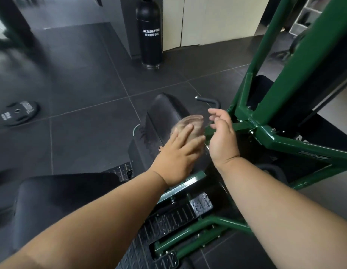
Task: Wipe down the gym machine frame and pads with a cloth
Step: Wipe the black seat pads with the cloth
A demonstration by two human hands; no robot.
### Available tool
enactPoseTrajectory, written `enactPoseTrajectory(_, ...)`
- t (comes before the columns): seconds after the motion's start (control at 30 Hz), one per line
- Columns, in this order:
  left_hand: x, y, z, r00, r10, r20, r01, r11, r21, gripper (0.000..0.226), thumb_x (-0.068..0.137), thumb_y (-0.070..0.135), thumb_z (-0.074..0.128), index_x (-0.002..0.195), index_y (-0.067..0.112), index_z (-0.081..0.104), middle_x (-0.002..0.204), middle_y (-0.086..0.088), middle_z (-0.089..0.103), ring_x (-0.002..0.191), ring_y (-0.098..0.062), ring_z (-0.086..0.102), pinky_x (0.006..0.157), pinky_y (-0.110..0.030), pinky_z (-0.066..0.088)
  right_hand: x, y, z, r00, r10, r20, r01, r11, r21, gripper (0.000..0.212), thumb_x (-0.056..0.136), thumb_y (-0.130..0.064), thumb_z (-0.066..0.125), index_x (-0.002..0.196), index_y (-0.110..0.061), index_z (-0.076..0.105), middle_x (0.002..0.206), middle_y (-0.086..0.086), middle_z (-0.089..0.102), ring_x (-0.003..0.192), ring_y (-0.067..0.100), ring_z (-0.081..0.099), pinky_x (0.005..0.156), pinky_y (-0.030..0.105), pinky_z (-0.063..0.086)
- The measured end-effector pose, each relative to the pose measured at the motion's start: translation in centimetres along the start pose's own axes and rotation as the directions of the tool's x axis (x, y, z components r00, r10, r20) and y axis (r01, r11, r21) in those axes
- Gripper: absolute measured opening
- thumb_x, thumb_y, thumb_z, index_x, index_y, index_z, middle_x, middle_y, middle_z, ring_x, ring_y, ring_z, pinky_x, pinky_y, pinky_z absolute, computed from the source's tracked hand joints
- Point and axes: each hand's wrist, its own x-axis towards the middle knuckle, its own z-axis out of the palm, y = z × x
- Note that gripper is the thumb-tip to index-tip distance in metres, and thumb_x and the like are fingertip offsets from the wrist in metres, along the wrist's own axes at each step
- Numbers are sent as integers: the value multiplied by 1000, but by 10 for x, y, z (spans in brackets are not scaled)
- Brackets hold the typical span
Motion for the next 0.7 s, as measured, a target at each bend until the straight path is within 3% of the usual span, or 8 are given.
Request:
enactPoseTrajectory(0.13, -54, -16, 16, 985, 130, 109, -147, 976, 162, 78, 87, 16, 55, 162, 28, 38, 174, -1, 21, 157, -50, 11, 128, -63, 11, -3, -2, -2, 998, -19, 54, 21, 999, -40, 38, 90, -35, 38, 116, -32, 66, 119, -10, 61, 104, -3, 54, 89, 16, 40)
enactPoseTrajectory(0.27, -85, -10, 27, 964, -264, 31, 265, 953, -146, 96, 88, 2, 74, 164, 36, 26, 176, -11, -1, 160, -47, 7, 116, -58, 44, -6, 15, 5, 960, -184, 211, 251, 900, -357, 39, 96, -32, 37, 122, -36, 65, 129, -7, 58, 124, 13, 53, 111, 36, 40)
enactPoseTrajectory(0.3, -84, -2, 24, 930, -366, 38, 363, 898, -246, 95, 94, 6, 73, 166, 36, 19, 177, -8, -6, 161, -42, 1, 120, -54, 40, -9, 17, 12, 923, -234, 305, 361, 801, -478, 45, 96, -33, 34, 131, -33, 64, 136, -5, 56, 129, 16, 50, 116, 39, 37)
enactPoseTrajectory(0.37, -67, 5, 12, 857, -502, 115, 498, 751, -434, 85, 108, 19, 57, 166, 35, -3, 175, 3, -17, 162, -23, -14, 132, -37, 9, -13, 15, 24, 870, -237, 433, 475, 642, -602, 56, 97, -33, 32, 147, -29, 56, 150, -2, 50, 138, 19, 41, 121, 40, 30)
enactPoseTrajectory(0.43, -47, -4, 0, 812, -564, 149, 557, 672, -489, 71, 114, 28, 39, 162, 32, -13, 171, 9, -25, 158, -9, -24, 130, -30, -10, -12, 8, 35, 846, -231, 481, 514, 591, -621, 60, 97, -31, 32, 154, -26, 50, 158, 1, 45, 144, 21, 37, 123, 41, 27)
enactPoseTrajectory(0.5, -29, -30, 0, 781, -585, 217, 610, 642, -465, 63, 115, 41, 26, 167, 26, -5, 174, 1, -20, 160, -15, -22, 132, -40, -8, -2, 0, 43, 855, -246, 456, 499, 625, -600, 62, 97, -29, 30, 154, -21, 50, 157, 3, 49, 144, 22, 40, 124, 42, 28)
enactPoseTrajectory(0.6, 2, -77, 15, 711, -644, 281, 695, 583, -422, 82, 103, 72, 6, 163, 19, 24, 164, -25, 20, 153, -46, 11, 127, -57, 17, 19, -4, 52, 913, -192, 361, 376, 739, -559, 64, 94, -27, 29, 153, -19, 52, 147, 4, 56, 136, 23, 46, 121, 41, 32)
enactPoseTrajectory(0.7, 37, -100, 11, 624, -718, 307, 760, 467, -452, 83, 95, 73, 8, 167, 34, 13, 172, -1, 14, 159, -32, 1, 129, -52, 6, 25, 0, 58, 964, -104, 244, 204, 878, -433, 63, 89, -28, 29, 146, -27, 56, 132, -4, 60, 130, 18, 49, 117, 43, 37)
